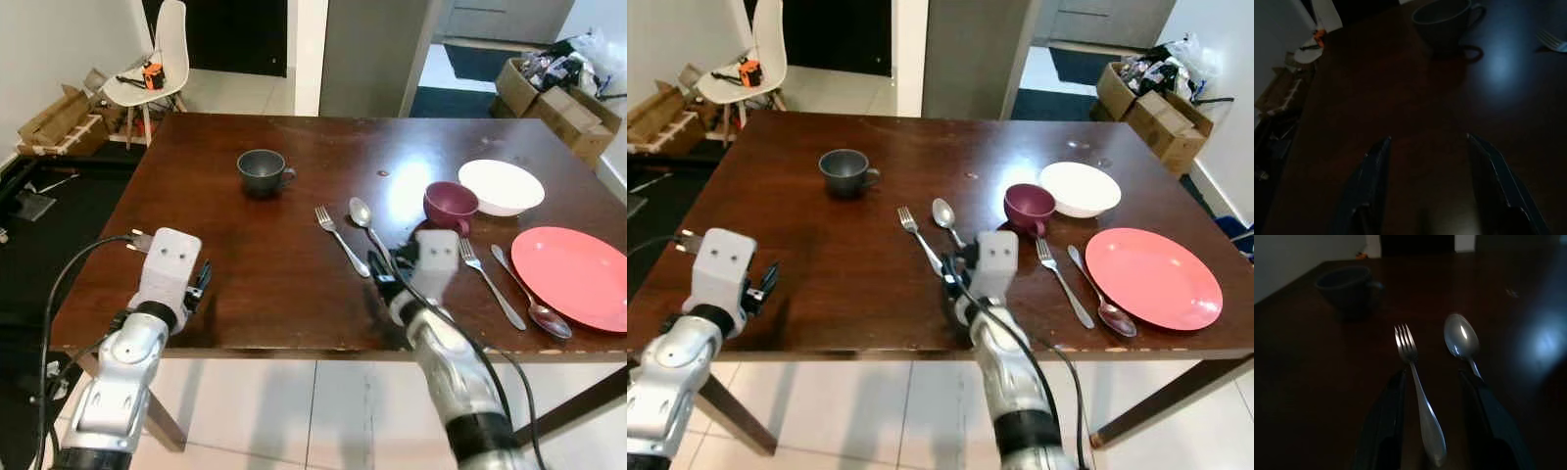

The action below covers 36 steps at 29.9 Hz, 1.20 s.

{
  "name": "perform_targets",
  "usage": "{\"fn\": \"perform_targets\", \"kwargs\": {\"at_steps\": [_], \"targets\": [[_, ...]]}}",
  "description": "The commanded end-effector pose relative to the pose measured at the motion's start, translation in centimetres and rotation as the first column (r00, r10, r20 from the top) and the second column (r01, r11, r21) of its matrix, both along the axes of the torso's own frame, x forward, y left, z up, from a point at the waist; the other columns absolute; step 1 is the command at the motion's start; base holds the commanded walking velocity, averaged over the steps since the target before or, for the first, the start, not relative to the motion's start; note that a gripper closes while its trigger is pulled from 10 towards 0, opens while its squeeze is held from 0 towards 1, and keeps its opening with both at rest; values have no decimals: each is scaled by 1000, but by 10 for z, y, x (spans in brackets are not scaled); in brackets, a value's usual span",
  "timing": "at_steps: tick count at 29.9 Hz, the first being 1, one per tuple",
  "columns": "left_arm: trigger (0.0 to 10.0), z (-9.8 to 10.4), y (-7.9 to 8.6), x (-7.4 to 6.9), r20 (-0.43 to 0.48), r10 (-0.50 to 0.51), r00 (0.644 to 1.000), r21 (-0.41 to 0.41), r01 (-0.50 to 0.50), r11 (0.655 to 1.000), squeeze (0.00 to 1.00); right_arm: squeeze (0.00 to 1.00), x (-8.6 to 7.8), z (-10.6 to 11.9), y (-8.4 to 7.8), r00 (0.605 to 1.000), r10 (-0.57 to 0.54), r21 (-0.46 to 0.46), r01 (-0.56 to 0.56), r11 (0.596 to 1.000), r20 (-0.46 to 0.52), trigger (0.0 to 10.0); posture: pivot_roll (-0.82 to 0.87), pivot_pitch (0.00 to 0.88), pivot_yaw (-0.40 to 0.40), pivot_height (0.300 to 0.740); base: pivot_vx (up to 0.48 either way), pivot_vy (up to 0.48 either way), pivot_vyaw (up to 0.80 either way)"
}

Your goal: Setting the table

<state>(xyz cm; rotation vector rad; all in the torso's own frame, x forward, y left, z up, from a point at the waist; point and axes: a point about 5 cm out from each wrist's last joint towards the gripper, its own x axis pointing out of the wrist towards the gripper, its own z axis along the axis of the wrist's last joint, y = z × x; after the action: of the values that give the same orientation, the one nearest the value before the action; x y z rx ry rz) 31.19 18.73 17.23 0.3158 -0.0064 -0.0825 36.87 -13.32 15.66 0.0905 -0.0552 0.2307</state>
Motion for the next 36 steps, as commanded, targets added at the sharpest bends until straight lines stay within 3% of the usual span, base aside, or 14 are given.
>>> {"fn": "perform_targets", "kwargs": {"at_steps": [1, 2, 3, 4, 5, 6, 9, 15, 16, 27, 34, 36], "targets": [[10000, 13, -4, -1, 14, -45, 999, -6, 45, 999, 0, 318, 8, -2, -9, 999, -14, -30, 13, 999, -29, 10000, 128, 98, 64, 740, 0, 0, 0], [10000, 18, -5, -1, 22, -58, 998, -4, 59, 998, 0, 318, 13, 2, -11, 999, -14, -32, 13, 999, -30, 10000, 128, 98, 64, 740, 0, 0, 0], [10000, 23, -6, -2, 34, -71, 997, 3, 71, 997, 0, 424, 16, 5, -12, 999, -5, -26, 4, 1000, -36, 10000, 142, 105, 62, 740, 0, 0, 0], [10000, 28, -6, -2, 43, -80, 996, 6, 80, 997, 0, 631, 19, 7, -13, 999, -4, -26, 3, 1000, -39, 10000, 147, 107, 61, 740, 0, 0, 0], [10000, 33, -6, -4, 51, -87, 995, 9, 87, 996, 0, 702, 20, 9, -13, 999, -2, -28, 1, 1000, -39, 10000, 166, 117, 60, 740, 0, 0, 0], [10000, 38, -6, -5, 59, -95, 994, 17, 94, 995, 0, 1000, 22, 11, -12, 999, 10, -17, -10, 1000, -43, 10000, 172, 121, 59, 740, 0, 0, 0], [10000, 55, -6, -10, 89, -119, 989, 36, 116, 993, 0, 1000, 26, 14, -11, 998, 27, -13, -27, 1000, -55, 10000, 199, 142, 60, 740, 0, 0, 0], [10000, 77, -19, -22, 62, -291, 955, 127, 282, 951, 0, 1000, 31, 18, -10, 996, 55, 0, -55, 998, -74, 10000, 235, 171, 76, 740, 0, 0, 0], [10000, 85, -27, -23, 59, -346, 936, 135, 336, 932, 0, 0, 33, 22, -11, 995, 67, -2, -68, 998, -71, 10000, 240, 183, 80, 740, 0, 0, 0], [10000, 105, -30, -35, 56, -388, 920, 135, 378, 916, 0, 0, 39, 31, -14, 992, 98, -52, -103, 993, -83, 10000, 266, 237, 89, 740, 0, 0, 0], [10000, 105, -27, -37, 19, -372, 928, 130, 366, 921, 0, 0, 33, 8, -9, 968, 164, -115, -187, 976, -188, 10000, 265, 250, 96, 740, 0, 0, 0], [10000, 105, -27, -37, 17, -368, 930, 126, 363, 923, 0, 0, 31, 1, -8, 957, 182, -133, -215, 967, -225, 9490, 265, 252, 97, 740, 0, 0, 0]]}}
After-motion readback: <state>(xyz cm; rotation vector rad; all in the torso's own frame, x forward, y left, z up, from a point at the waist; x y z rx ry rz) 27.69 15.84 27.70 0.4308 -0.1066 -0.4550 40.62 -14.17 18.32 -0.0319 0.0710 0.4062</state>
